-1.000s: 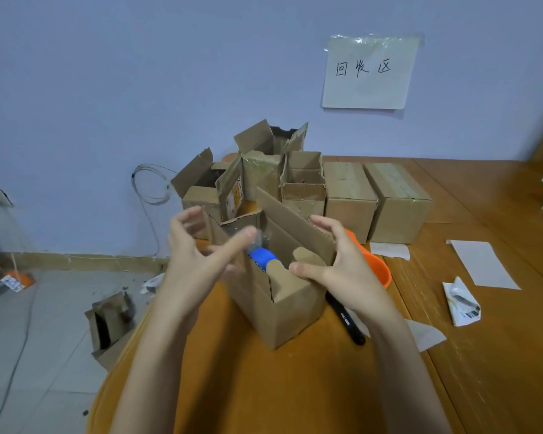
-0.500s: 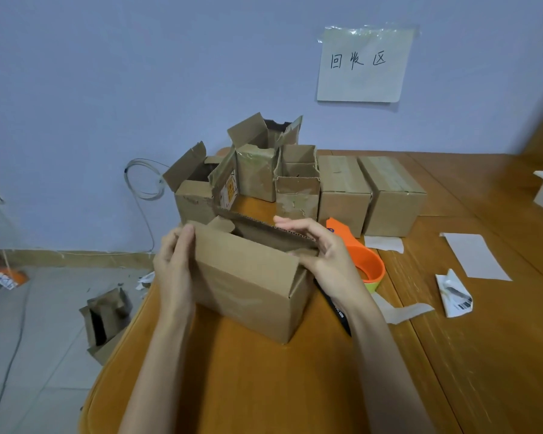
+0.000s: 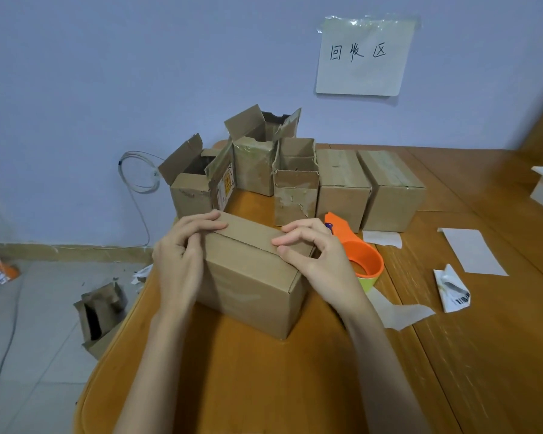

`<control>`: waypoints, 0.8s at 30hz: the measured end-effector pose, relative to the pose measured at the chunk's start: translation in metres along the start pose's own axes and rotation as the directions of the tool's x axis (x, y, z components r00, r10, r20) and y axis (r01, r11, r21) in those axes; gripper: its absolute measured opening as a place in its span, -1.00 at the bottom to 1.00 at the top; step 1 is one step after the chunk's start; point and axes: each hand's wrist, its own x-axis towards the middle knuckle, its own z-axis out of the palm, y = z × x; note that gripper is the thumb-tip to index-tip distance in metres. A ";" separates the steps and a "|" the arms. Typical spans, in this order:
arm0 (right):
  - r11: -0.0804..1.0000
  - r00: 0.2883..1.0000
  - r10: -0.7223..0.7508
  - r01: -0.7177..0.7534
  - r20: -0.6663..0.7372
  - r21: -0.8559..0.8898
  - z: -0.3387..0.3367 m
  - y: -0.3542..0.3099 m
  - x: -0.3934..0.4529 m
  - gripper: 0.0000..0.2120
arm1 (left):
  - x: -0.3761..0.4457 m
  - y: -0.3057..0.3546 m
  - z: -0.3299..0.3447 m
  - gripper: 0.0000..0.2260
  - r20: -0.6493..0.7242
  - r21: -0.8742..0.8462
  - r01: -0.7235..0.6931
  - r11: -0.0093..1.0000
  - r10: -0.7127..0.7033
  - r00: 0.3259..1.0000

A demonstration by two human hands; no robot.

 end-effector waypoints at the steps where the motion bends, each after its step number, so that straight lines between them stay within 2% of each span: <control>1: 0.999 0.999 0.019 -0.018 -0.027 0.048 -0.003 -0.001 -0.001 -0.94 | -0.001 0.000 0.000 -0.62 -0.005 -0.018 0.003 1.000 -0.004 1.000; 3: 0.980 0.961 0.124 -0.080 -0.247 0.180 -0.010 0.002 -0.006 -0.88 | -0.003 0.003 0.001 -0.66 -0.039 -0.051 0.021 0.998 -0.023 0.999; 4: 0.982 0.902 0.176 -0.136 -0.394 0.129 -0.014 0.007 -0.007 -0.85 | -0.004 0.004 0.003 -0.68 -0.063 -0.055 0.029 0.998 -0.032 0.997; 5: 0.970 0.843 0.182 -0.238 -0.507 -0.048 -0.020 0.014 -0.008 -0.81 | -0.006 0.006 0.005 -0.70 -0.093 -0.048 0.039 0.998 -0.043 0.995; 6: 0.884 0.816 0.162 -0.370 -0.554 -0.286 -0.026 0.022 -0.010 -0.74 | -0.007 0.008 0.008 -0.71 -0.130 -0.033 0.056 0.998 -0.060 0.990; 7: 0.744 0.828 0.166 -0.461 -0.535 -0.483 -0.031 0.028 -0.011 -0.66 | -0.009 0.009 0.011 -0.70 -0.177 -0.018 0.079 0.997 -0.081 0.981; 8: 0.630 0.845 0.219 -0.504 -0.488 -0.590 -0.035 0.032 -0.013 -0.62 | -0.011 0.011 0.015 -0.68 -0.227 -0.001 0.102 0.995 -0.099 0.969; 9: 0.580 0.845 0.281 -0.527 -0.454 -0.621 -0.037 0.035 -0.013 -0.63 | -0.014 0.014 0.018 -0.67 -0.272 0.024 0.117 0.993 -0.107 0.956; 11: 0.610 0.846 0.300 -0.525 -0.441 -0.593 -0.039 0.037 -0.013 -0.79 | -0.022 0.020 0.025 -0.69 -0.331 0.090 0.122 0.988 -0.086 0.940; 13: 0.686 0.851 0.207 -0.478 -0.483 -0.548 -0.042 0.042 -0.013 -0.88 | -0.031 0.023 0.026 -0.71 -0.342 0.160 0.115 0.980 -0.054 0.938; 16: 0.812 0.826 0.094 -0.386 -0.555 -0.438 -0.050 0.045 -0.014 -0.84 | -0.033 0.028 0.021 -0.76 -0.308 0.276 0.084 0.958 0.006 0.951; 19: 0.932 0.777 0.133 -0.309 -0.615 -0.189 -0.057 0.038 -0.015 -0.84 | -0.026 0.031 0.019 -0.81 -0.284 0.364 0.063 0.929 0.046 0.958; 22: 0.960 0.746 0.191 -0.276 -0.638 -0.035 -0.062 0.034 -0.014 -0.81 | -0.025 0.032 0.022 -0.85 -0.255 0.432 0.071 0.899 0.046 0.966; 24: 0.963 0.731 0.195 -0.268 -0.654 -0.012 -0.064 0.034 -0.013 -0.83 | -0.023 0.036 0.022 -0.86 -0.217 0.462 0.095 0.882 0.009 0.976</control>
